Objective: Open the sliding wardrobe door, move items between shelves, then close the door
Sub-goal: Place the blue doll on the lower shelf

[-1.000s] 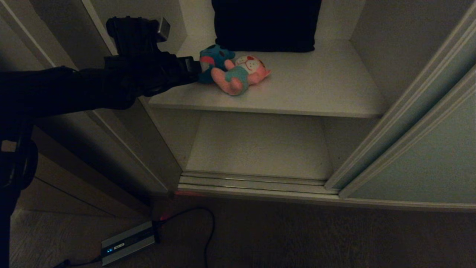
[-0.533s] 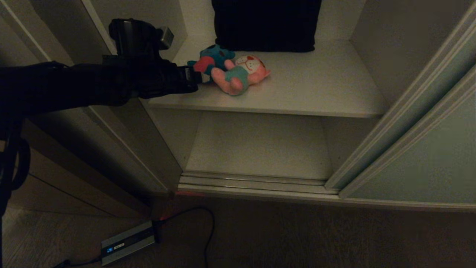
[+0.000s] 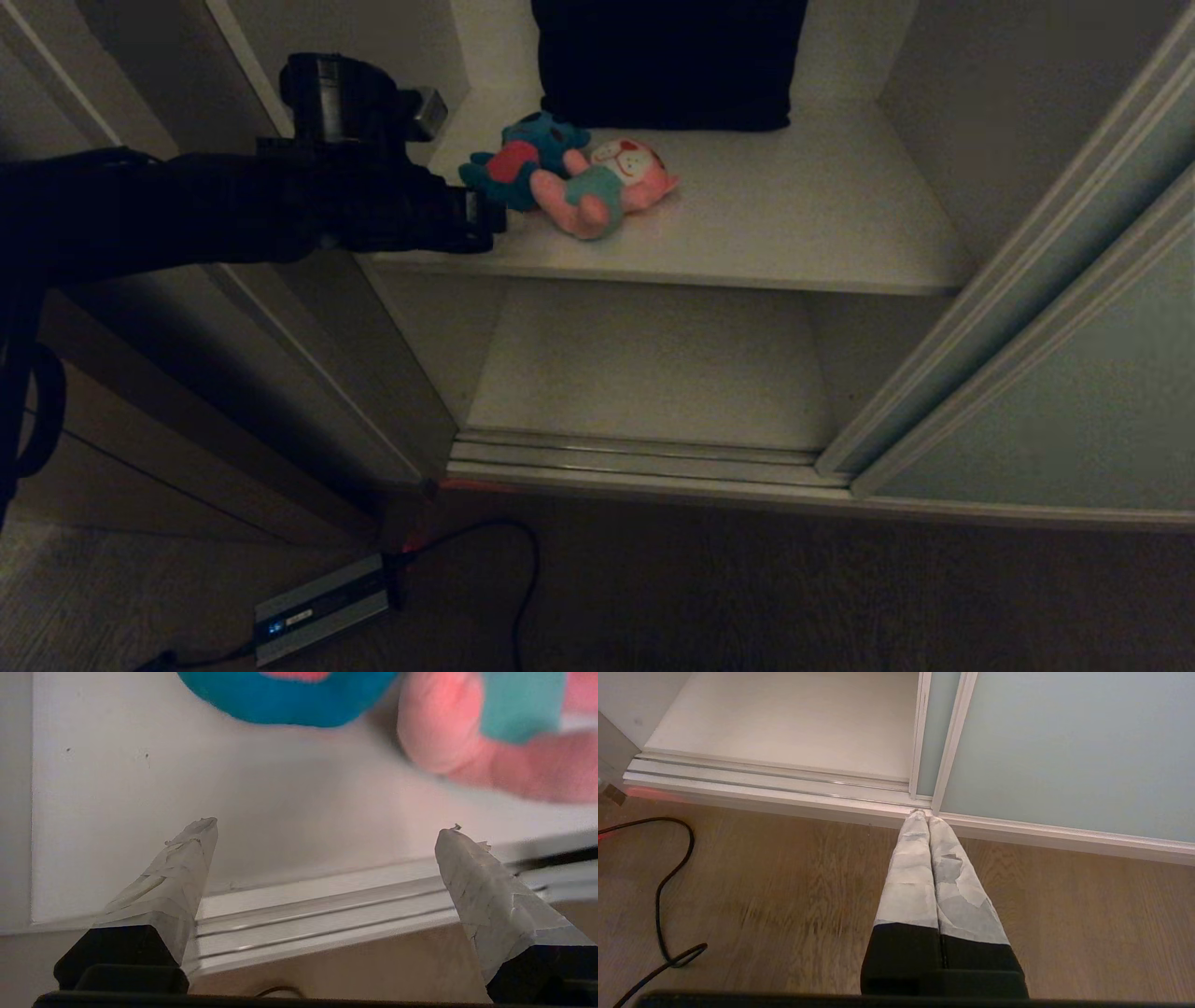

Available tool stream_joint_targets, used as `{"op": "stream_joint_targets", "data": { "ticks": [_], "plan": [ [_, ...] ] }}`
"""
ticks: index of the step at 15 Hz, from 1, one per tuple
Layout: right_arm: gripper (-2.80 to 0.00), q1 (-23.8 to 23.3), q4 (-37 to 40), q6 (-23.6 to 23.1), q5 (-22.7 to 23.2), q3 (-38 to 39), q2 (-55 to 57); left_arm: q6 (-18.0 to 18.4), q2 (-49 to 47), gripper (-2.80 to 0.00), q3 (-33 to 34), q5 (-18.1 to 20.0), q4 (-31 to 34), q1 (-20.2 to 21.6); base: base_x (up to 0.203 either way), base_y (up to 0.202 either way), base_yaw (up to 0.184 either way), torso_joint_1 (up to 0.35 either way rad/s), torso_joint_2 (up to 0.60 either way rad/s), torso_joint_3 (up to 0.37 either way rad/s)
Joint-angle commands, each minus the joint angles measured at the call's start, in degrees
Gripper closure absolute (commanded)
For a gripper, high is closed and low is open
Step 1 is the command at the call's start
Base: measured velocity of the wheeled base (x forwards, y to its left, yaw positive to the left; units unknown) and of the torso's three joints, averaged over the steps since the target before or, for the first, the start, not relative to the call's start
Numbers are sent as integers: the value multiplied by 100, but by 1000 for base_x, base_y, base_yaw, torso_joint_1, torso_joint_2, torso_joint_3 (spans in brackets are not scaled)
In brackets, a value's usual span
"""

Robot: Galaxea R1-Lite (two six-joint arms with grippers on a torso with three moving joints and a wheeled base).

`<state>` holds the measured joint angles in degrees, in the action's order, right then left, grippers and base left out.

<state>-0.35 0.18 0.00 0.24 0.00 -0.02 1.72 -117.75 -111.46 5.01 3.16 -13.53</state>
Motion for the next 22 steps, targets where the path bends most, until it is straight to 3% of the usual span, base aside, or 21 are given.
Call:
{"op": "stream_joint_targets", "data": {
  "ticks": [1, 5, 8, 9, 13, 17, 22],
  "plan": [
    [0, 0, -1, -4, 9, 18, 2, 27, 24, -280, -5, 20, -16, 0, 0, 0, 0, 0, 0, 0],
    [0, 0, -1, 0, 3, 18, 2, -85, -2, -280, -7, -35, -105, -5, 0, 0, 0, 0, 0, 0],
    [0, 0, -1, 0, 2, 18, 2, -407, -180, -280, -7, -386, -909, -3, 0, 0, 0, 0, 0, 0],
    [0, 0, -1, 0, 2, 18, 2, -415, -252, -280, -7, -585, -1089, -9, 0, 0, 0, 0, 0, 0],
    [0, 0, -1, 0, 2, 18, 2, -436, -328, -280, -7, -660, -1205, -9, 114, 0, 0, 2, 2, 1],
    [0, 0, -1, 0, 2, 18, 2, -465, -329, -280, -7, -1022, -1681, -18, 165, 0, 0, 5, 4, 3],
    [0, 0, -1, 0, 2, 18, 2, -544, -574, -280, -7, -1151, -1904, -18, 0, 0, 0, 0, 0, 0]
  ]
}}
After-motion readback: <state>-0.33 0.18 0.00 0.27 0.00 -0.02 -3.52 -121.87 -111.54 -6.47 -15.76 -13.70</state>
